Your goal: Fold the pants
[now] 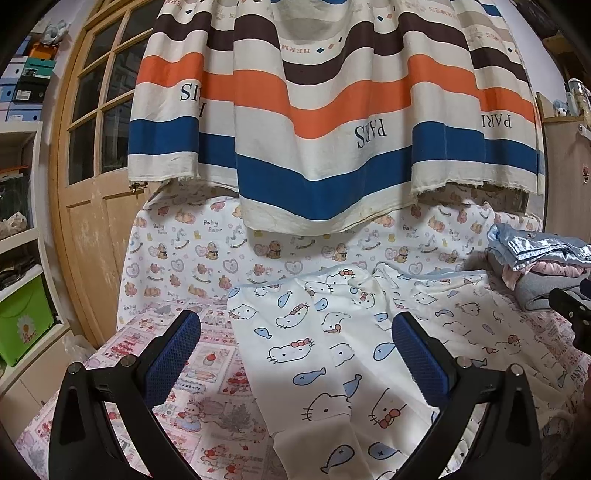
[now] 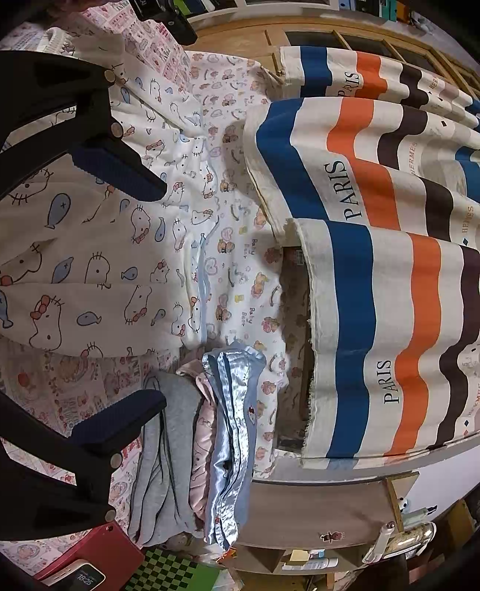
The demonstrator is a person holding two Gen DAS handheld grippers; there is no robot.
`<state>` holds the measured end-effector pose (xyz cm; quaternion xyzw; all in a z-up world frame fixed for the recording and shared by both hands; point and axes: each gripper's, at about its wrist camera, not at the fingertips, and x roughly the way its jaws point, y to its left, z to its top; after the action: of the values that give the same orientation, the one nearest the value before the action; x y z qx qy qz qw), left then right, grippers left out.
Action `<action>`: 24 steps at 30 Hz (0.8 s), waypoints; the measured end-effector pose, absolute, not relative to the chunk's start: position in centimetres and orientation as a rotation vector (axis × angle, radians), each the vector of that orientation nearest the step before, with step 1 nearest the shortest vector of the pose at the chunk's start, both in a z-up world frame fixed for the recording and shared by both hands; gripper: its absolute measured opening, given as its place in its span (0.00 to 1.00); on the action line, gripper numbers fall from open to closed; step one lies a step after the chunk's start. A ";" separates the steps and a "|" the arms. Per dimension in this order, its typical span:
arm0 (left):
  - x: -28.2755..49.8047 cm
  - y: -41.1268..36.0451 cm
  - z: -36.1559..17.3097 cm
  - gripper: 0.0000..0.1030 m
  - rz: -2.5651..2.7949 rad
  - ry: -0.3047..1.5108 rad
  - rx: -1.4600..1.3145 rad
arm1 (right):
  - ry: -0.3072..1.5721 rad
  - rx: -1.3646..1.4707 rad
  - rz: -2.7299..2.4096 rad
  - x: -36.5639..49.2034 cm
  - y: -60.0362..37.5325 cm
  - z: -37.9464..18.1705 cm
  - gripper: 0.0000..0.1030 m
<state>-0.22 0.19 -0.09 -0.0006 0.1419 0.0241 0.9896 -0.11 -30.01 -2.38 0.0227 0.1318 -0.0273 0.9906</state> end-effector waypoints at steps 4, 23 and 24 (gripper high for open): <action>-0.4 -0.2 0.0 1.00 0.033 0.276 0.015 | 0.263 0.046 -0.060 -0.2 -30.0 -2.4 0.99; 0.1 0.0 0.0 1.00 0.028 0.297 -0.001 | 0.275 0.052 -0.065 0.0 -30.2 -2.5 0.99; 0.1 0.0 0.0 1.00 0.027 0.298 -0.001 | 0.273 0.050 -0.066 0.0 -30.1 -2.6 0.99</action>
<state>0.13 -0.03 0.00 -0.0007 0.1483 0.0137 0.9888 -0.01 -30.13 -2.55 0.0249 0.1362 -0.0326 0.9898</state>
